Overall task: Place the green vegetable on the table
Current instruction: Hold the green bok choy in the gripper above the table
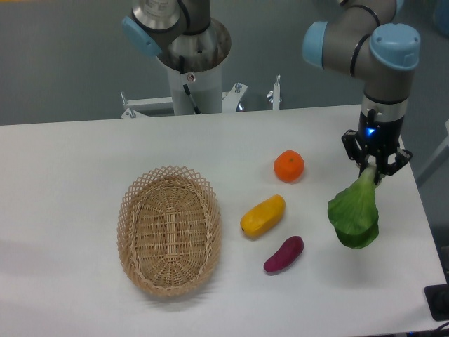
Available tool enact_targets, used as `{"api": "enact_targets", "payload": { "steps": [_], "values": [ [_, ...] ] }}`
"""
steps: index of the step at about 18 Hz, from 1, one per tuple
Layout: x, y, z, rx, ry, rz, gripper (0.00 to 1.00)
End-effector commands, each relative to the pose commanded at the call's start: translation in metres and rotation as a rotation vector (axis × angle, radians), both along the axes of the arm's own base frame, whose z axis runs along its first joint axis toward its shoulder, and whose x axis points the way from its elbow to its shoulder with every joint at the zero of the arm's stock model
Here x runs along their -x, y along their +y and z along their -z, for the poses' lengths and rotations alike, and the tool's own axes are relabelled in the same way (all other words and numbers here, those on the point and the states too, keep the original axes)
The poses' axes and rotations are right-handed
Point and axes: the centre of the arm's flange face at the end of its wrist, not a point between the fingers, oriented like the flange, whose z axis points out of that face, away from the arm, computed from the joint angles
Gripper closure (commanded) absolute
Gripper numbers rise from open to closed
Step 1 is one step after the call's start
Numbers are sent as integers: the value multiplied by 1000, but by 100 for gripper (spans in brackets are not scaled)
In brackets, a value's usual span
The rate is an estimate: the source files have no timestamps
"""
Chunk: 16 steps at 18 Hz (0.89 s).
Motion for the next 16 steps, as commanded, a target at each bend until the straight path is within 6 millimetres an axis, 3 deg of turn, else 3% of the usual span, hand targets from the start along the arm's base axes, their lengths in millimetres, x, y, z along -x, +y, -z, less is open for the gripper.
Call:
{"api": "enact_targets", "payload": {
  "steps": [7, 16],
  "values": [
    [1, -1, 0, 0, 0, -2, 69],
    [9, 6, 23, 4, -16, -2, 69]
  ]
}}
